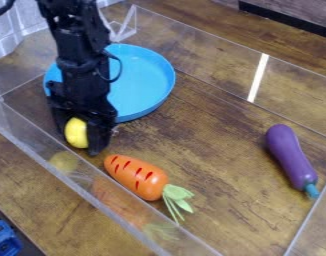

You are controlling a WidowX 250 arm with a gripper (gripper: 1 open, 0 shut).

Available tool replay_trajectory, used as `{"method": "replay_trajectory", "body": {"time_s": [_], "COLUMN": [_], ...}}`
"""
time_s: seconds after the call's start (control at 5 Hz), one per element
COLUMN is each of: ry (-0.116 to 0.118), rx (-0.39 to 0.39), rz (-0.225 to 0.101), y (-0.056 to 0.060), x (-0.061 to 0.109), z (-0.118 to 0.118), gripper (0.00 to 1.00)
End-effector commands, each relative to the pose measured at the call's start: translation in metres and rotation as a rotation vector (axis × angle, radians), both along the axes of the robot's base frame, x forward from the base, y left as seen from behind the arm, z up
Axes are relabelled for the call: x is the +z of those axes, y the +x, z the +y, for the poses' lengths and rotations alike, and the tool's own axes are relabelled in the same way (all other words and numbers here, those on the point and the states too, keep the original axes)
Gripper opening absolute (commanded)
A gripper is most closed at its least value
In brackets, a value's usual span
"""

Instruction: Put the lemon on the blue tray

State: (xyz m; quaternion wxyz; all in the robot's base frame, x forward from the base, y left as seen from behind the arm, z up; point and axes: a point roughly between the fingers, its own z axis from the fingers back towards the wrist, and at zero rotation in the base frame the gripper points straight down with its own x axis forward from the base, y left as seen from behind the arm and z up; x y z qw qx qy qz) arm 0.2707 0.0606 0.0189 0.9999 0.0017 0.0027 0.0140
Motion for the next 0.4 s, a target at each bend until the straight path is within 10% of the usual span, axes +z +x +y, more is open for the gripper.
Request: {"method": "replay_trajectory", "body": {"time_s": [0.0,0.2], "ry": [0.0,-0.006], "rx": [-0.023,-0.026], "rz": [-0.017,-0.019], "y": [0.015,0.021], "x": [0.006,0.005], "z": [0.007,0.017], "gripper": [0.0,0.0]}}
